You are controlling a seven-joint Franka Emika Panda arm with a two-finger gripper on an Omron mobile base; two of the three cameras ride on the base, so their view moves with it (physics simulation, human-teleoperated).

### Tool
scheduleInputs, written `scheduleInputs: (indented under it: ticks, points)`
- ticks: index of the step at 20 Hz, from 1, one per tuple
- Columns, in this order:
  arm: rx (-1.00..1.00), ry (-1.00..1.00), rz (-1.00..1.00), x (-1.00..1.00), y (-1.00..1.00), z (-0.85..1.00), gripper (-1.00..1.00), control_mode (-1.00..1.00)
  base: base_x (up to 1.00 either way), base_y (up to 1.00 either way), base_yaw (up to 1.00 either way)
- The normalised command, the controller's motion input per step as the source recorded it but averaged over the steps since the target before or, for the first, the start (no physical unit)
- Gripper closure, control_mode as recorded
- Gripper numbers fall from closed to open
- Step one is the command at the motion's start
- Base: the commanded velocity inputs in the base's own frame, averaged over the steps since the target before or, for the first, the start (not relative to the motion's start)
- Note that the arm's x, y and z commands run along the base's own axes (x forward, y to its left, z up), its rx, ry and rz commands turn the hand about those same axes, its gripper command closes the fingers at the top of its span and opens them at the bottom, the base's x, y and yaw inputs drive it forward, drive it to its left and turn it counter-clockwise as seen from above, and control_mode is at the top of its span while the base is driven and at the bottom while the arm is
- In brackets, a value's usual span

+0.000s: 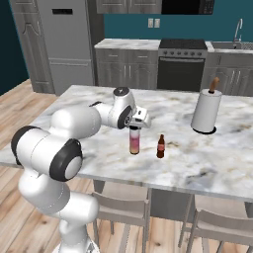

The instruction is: Place the large bottle from the dining counter next to the other large bottle outside the sink, and place the small bottle from the dining counter next to the other small bottle inside the sink.

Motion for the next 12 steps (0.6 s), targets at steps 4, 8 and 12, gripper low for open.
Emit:
scheduleInputs:
  ticks: [4, 8, 12]
  points:
    - [0.0, 0.0, 0.0, 0.0, 0.0, 0.0, 1.0, -1.0, 0.0, 0.0, 0.0]
    - [0.0, 0.0, 0.0, 0.0, 0.0, 0.0, 1.0, -1.0, 0.0, 0.0, 0.0]
    - [0.0, 0.0, 0.0, 0.0, 0.0, 0.0, 1.0, -1.0, 0.0, 0.0, 0.0]
